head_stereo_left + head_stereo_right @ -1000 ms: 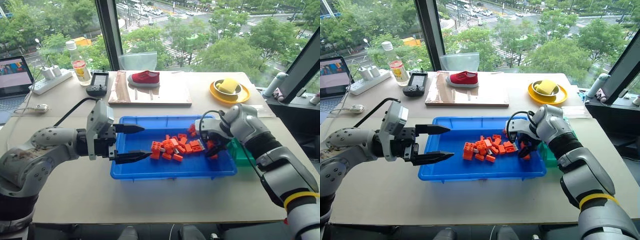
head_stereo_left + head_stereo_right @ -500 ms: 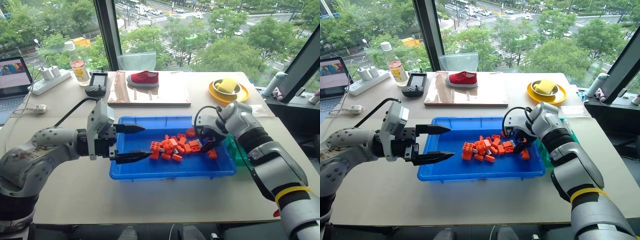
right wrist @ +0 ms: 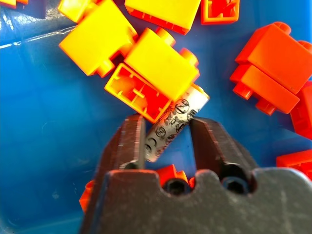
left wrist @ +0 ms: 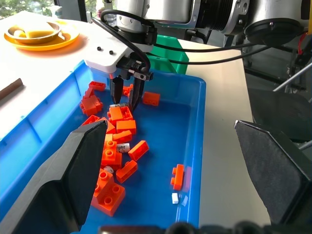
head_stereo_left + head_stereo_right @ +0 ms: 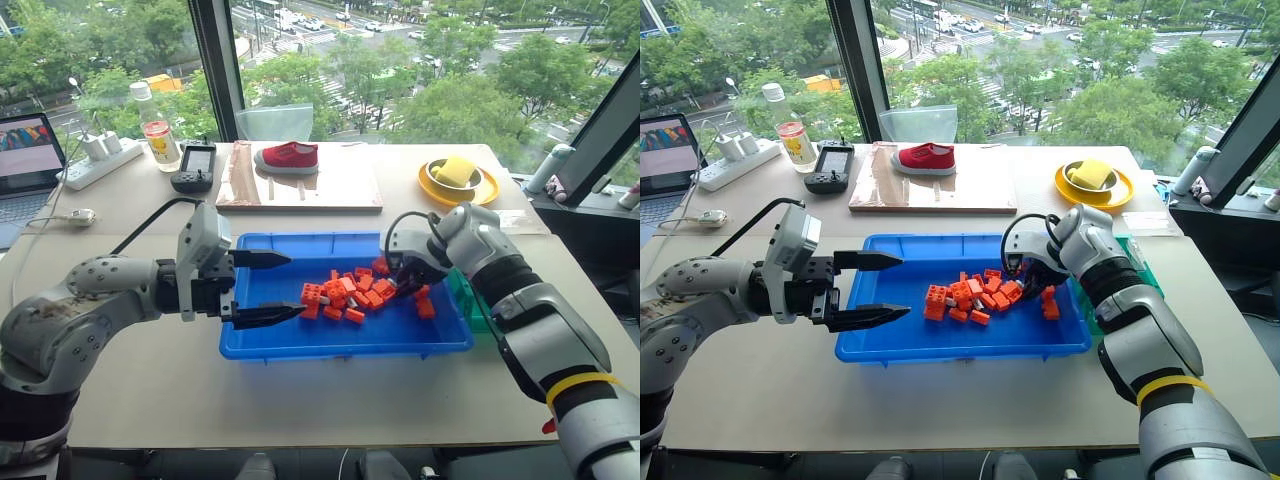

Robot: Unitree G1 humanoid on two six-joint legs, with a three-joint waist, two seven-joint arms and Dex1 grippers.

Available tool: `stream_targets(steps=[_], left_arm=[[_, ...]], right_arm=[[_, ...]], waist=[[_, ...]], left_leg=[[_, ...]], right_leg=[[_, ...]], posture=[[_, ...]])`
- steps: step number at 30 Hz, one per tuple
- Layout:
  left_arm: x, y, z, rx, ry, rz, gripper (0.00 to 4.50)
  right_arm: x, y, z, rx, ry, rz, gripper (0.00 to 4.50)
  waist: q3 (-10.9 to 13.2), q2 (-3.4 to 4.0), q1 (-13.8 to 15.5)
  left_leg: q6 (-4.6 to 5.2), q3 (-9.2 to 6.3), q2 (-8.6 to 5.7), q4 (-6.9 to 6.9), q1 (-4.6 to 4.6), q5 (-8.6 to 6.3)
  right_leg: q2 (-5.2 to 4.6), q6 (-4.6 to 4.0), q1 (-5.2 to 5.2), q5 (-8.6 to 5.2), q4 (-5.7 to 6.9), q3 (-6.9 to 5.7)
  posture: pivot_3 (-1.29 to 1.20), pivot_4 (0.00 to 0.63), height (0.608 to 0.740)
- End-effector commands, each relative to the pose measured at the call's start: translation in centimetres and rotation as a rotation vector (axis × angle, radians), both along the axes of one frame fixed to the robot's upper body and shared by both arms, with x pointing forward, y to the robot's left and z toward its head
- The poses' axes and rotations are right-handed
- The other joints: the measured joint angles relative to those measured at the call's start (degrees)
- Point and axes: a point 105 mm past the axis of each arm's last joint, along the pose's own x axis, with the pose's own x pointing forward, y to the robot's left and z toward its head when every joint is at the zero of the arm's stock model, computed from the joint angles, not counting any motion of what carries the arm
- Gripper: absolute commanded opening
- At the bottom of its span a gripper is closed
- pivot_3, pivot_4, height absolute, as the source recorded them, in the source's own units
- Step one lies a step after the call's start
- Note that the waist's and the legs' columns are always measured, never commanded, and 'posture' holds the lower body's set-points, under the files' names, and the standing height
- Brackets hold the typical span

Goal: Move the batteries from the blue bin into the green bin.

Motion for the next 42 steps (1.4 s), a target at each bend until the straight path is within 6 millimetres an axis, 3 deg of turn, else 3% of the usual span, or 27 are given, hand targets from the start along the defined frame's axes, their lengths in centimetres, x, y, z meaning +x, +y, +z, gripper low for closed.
stream_targets(steps=[1, 7, 12, 17, 19, 21, 24, 25, 28, 34, 37, 42], left_arm=[[-0.1, -0.1, 0.7, -0.003, -0.036, -0.006, 4.50], [-0.1, -0.1, 0.7, -0.003, -0.037, -0.007, 4.50], [-0.2, -0.1, 0.7, -0.004, -0.036, -0.009, 4.50], [-0.3, -0.2, 0.7, -0.005, -0.036, -0.009, 4.50], [-0.4, -0.2, 0.7, -0.005, -0.037, -0.007, 4.50], [-0.5, -0.1, 0.7, -0.007, -0.034, -0.003, 4.50], [-0.6, 0.0, 0.6, -0.007, -0.028, 0.001, 4.50], [-0.7, 0.1, 0.6, -0.007, -0.027, 0.002, 4.50], [-0.6, 0.2, 0.7, -0.005, -0.025, 0.008, 4.50], [-0.4, 0.2, 0.9, -0.010, -0.021, -0.001, 4.50], [-0.2, 0.1, 1.3, -0.022, -0.028, -0.010, 4.50], [0.0, 0.0, 1.7, -0.033, -0.042, -0.017, 4.50]], right_arm=[[-0.7, -0.7, -2.9, -0.047, 0.057, -0.024, 0.26], [-0.2, -0.6, -1.9, -0.034, 0.015, -0.026, 0.26], [0.0, 0.4, 1.4, 0.017, -0.065, 0.013, 0.26], [-0.6, 0.8, 7.7, 0.102, -0.230, 0.022, 0.26], [-1.8, 0.6, 12.0, 0.212, -0.330, -0.035, 0.26], [-3.5, -0.8, 14.8, 0.292, -0.409, -0.126, 0.26], [-6.2, -3.1, 16.8, 0.369, -0.472, -0.259, 0.26], [-6.8, -3.4, 17.0, 0.382, -0.479, -0.283, 0.26], [-8.1, -8.8, 16.7, 0.304, -0.569, -0.528, 0.26], [-8.7, -12.7, 15.0, 0.256, -0.609, -0.744, 0.26], [-8.8, -13.8, 13.2, 0.202, -0.587, -0.773, 0.26], [-8.2, -13.3, 11.7, 0.241, -0.558, -0.778, 0.26]], waist=[[0.00, 0.00, -0.02], [0.00, 0.00, -0.02], [0.07, 0.11, 0.06], [0.60, 0.81, 0.07], [0.65, 0.89, 0.05], [0.77, 1.06, 0.05], [0.78, 1.07, 0.47], [0.78, 1.07, 0.61], [0.79, 1.06, 0.75], [0.85, 1.15, 0.24], [0.85, 1.15, 0.21], [0.86, 1.16, 0.08]], left_leg=[[0.00, 0.00, 0.00, 0.00, 0.00, 0.00], [0.00, 0.00, 0.00, -0.01, 0.00, 0.00], [-0.01, 0.00, 0.00, -0.06, -0.03, 0.00], [-0.18, 0.00, -0.05, -0.01, -1.08, 0.11], [-0.27, 0.00, -0.04, 0.01, -1.49, 0.16], [-0.66, -0.02, -0.05, 0.04, -2.03, 0.39], [-0.65, -0.02, -0.07, 0.01, -2.17, 0.38], [-0.59, -0.01, -0.07, 0.01, -2.19, 0.34], [-0.40, 0.03, -0.08, 0.01, -2.16, 0.24], [-0.07, 0.18, -0.09, 0.17, -1.91, 0.19], [0.00, 0.17, -0.08, 0.15, -1.86, 0.24], [0.01, 0.18, -0.09, 0.20, -1.91, 0.24]], right_leg=[[0.00, 0.00, 0.00, 0.00, 0.00, 0.00], [0.00, 0.00, 0.00, 0.00, -0.02, 0.00], [0.00, 0.00, -0.04, 0.00, -0.05, 0.00], [-0.05, -0.01, -1.08, 0.01, 0.13, 0.01], [-0.05, -0.01, -1.62, 0.01, 0.33, 0.01], [-0.04, -0.03, -2.11, 0.02, 0.43, -0.01], [-0.09, -0.03, -2.07, 0.02, 0.37, -0.08], [-0.10, -0.03, -2.03, 0.02, 0.32, -0.10], [-0.12, -0.03, -2.01, 0.02, 0.27, -0.09], [-0.13, -0.03, -2.01, 0.02, 0.41, 0.07], [-0.12, -0.04, -1.96, 0.02, 0.44, 0.07], [-0.13, -0.05, -1.97, 0.03, 0.46, 0.09]], posture=[[0.00, 0.150, 0.740], [0.00, 0.150, 0.740], [0.00, 0.150, 0.740], [0.00, 0.150, 0.740], [0.00, 0.150, 0.740], [0.00, 0.150, 0.740], [0.00, 0.150, 0.740], [0.00, 0.150, 0.740], [0.00, 0.150, 0.740], [0.00, 0.150, 0.740], [0.00, 0.150, 0.740], [0.00, 0.150, 0.740]])
